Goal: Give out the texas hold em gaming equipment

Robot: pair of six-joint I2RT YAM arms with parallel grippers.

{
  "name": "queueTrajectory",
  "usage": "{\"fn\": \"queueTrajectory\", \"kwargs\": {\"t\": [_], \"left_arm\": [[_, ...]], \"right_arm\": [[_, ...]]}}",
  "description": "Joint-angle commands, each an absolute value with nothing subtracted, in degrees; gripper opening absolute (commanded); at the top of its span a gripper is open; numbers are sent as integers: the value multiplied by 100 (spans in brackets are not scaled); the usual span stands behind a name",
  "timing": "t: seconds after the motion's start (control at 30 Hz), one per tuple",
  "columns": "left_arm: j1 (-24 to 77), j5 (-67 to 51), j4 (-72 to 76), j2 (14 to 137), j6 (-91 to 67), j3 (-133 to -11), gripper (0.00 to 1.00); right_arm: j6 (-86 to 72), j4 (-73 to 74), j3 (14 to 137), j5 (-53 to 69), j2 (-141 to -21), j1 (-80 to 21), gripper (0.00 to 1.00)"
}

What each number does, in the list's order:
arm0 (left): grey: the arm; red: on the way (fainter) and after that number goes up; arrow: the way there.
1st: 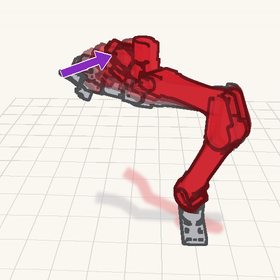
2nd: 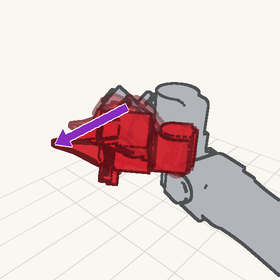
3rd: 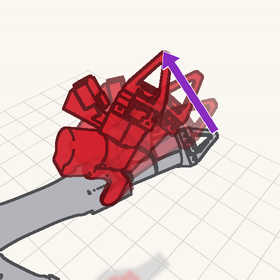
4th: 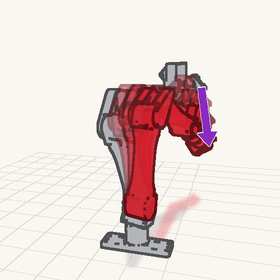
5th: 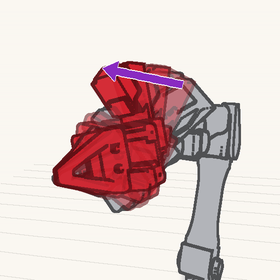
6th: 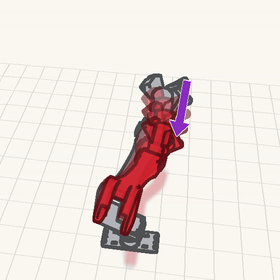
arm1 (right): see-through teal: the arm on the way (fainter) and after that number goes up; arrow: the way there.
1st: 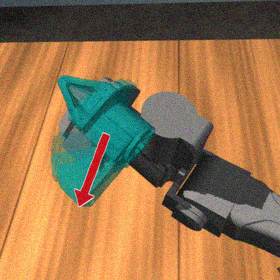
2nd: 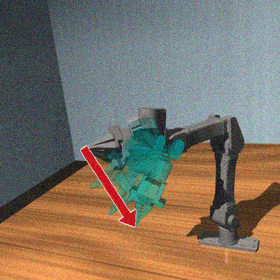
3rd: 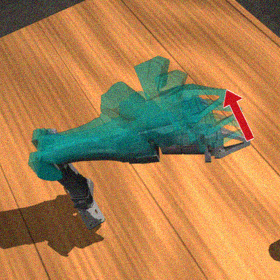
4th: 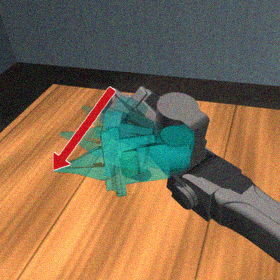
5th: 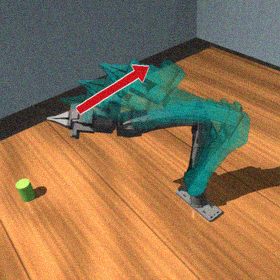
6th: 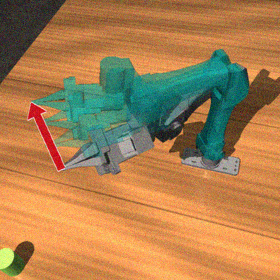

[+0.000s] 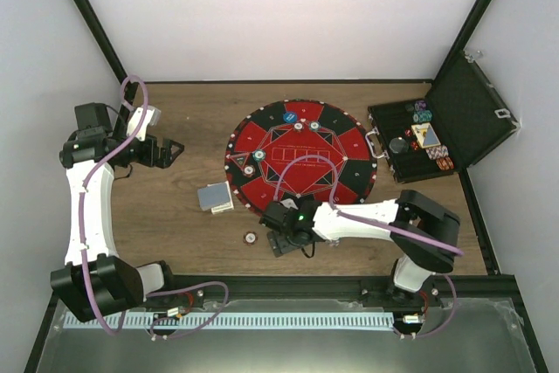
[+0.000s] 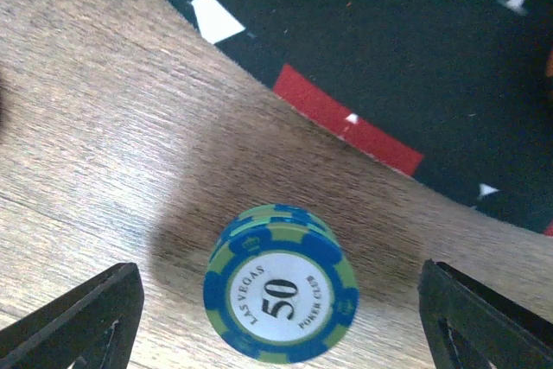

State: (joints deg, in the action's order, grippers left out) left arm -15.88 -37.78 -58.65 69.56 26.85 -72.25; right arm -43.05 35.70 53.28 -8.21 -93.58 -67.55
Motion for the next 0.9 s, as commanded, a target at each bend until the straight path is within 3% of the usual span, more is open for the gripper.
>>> {"fn": "queueTrajectory", "kwargs": {"t": [0.0, 0.13, 0.43, 0.87], "left_arm": [[-1616, -3858, -5854, 6836, 2673, -7216, 100], [-1615, -3855, -5832, 6846, 2656, -7200, 100], [-1615, -3866, -5818, 6855, 2661, -7167, 100], [-1618, -3854, -5810, 6810, 2675, -7098, 100]], "right_arm": [[-4485, 3359, 5334, -747, -9529, -6843, 88], [-4433, 3366, 5359, -767, -9615, -6847, 84], [-4402, 3533, 5416, -926, -9678, -6854, 64], [-4255, 3711, 5695, -987, -9685, -6855, 60]]}}
